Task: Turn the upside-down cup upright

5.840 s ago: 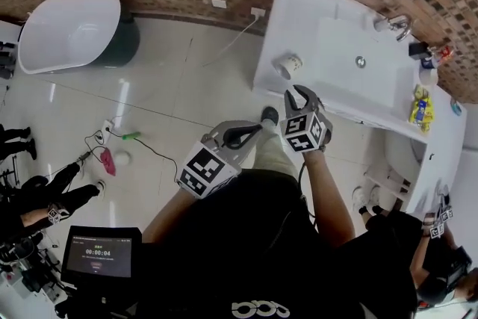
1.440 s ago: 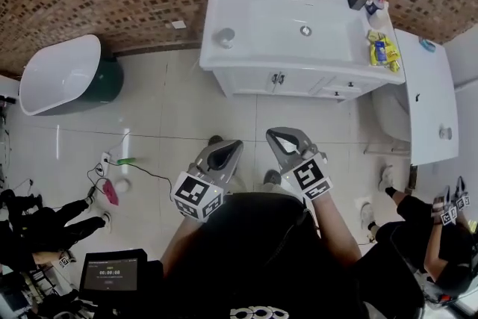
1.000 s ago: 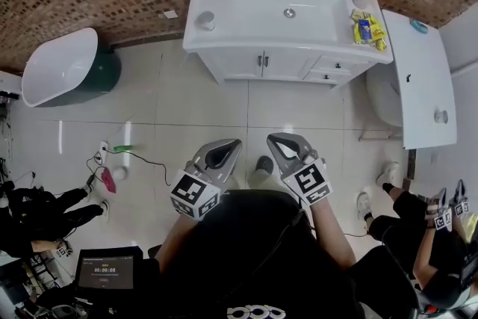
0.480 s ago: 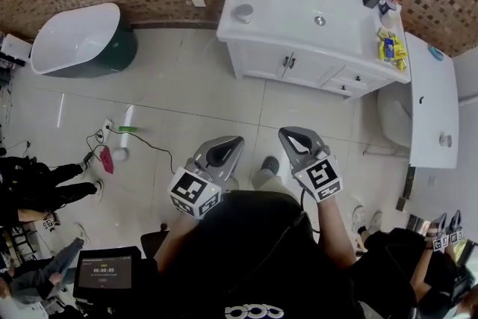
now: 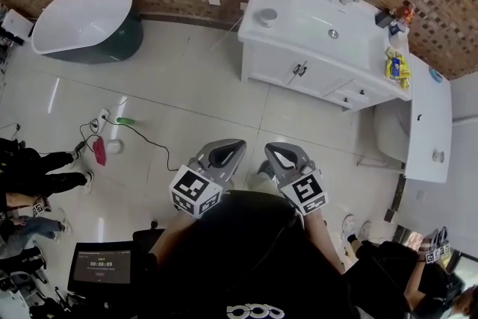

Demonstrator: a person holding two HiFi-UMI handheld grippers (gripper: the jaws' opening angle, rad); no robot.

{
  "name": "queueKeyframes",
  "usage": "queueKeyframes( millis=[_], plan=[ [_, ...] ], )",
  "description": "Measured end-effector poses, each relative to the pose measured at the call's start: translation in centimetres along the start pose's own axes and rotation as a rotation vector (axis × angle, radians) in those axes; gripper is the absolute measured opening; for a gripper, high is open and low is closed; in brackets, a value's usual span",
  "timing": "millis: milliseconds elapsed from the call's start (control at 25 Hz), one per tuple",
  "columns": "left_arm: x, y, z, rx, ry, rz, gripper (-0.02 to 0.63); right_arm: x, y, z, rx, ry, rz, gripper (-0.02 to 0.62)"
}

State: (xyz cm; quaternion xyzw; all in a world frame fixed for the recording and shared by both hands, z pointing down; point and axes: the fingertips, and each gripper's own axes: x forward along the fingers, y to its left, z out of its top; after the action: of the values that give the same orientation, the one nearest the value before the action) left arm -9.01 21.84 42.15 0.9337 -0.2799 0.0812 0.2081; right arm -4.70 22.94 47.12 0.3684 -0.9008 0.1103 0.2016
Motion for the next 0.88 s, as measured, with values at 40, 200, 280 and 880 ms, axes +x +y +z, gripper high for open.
queueKeyframes(
  millis=[40, 200, 280, 880],
  plan=[
    [-0.1, 0.0, -0.1, 0.001, 0.004, -0.006, 0.015, -0.1, 0.0, 0.0, 0.003, 0.001, -0.007, -0.008],
    [-0.1, -0.2, -0.3, 0.005, 0.007, -0.028, 0.015, -1.1, -0.7, -0.3, 0.025, 0.001, -0.044, -0.008],
    [0.1, -0.5, -0.3, 0.005, 0.007, -0.037, 0.015, -1.6, -1.1, -0.7, 0.034, 0.005, -0.057, -0.008],
    [2.0, -3.4, -0.9, -0.006, 0.024, -0.104, 0.015, -3.8, -2.0, -1.5, 0.028, 0.003, -0.076, -0.008]
  ],
)
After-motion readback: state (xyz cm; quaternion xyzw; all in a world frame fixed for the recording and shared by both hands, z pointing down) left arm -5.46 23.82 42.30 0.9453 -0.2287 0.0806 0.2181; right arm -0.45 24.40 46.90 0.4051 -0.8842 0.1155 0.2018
